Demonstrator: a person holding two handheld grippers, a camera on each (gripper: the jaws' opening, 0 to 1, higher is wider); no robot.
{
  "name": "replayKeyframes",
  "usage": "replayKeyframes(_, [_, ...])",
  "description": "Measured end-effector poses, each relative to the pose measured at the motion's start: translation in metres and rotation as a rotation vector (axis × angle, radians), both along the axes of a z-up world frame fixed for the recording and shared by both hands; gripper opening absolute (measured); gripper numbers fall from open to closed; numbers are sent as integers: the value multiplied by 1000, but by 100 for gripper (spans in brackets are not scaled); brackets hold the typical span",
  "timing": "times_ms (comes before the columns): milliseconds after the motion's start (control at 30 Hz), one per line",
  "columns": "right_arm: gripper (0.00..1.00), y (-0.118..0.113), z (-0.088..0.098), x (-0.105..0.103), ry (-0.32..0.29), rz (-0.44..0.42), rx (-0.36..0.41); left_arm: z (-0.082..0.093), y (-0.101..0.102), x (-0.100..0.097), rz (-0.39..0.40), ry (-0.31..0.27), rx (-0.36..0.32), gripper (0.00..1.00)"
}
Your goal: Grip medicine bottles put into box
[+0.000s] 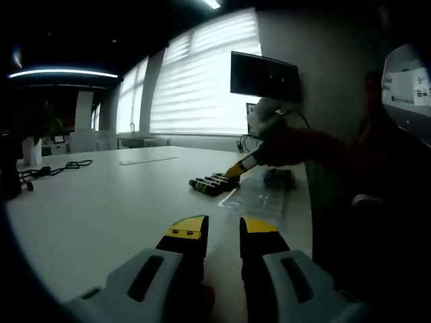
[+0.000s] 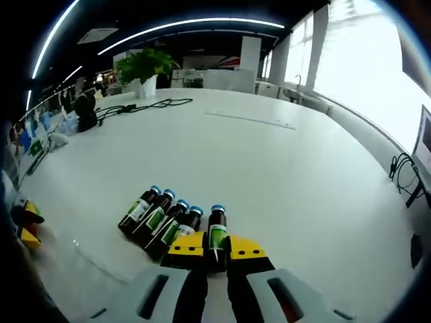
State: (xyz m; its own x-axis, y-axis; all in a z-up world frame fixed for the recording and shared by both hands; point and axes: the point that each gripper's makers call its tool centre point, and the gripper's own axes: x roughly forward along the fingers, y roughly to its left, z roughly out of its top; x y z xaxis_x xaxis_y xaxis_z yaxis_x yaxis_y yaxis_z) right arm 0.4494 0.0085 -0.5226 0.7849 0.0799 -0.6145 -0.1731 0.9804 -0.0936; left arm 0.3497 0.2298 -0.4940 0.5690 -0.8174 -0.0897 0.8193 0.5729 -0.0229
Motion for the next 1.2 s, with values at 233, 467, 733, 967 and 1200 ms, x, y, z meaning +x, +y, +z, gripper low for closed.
replayKeyframes(233, [6, -3, 3, 0, -10, 0, -8, 0, 0, 0, 1, 0, 0, 13])
replayKeyframes(467, [6, -2, 10, -5, -32, 8, 3, 0, 0, 0, 1, 1, 0, 13])
replayKeyframes(733, [5, 9, 30, -21, -85, 40, 48, 0, 0, 0, 2, 1, 1, 13])
replayKeyframes(967, [5, 25, 45, -43, -125, 79, 77, 0, 0, 0, 2, 1, 1, 13])
replayKeyframes(1200, [5, 39, 41, -64, -117, 119, 78, 0, 0, 0, 1, 0, 1, 13])
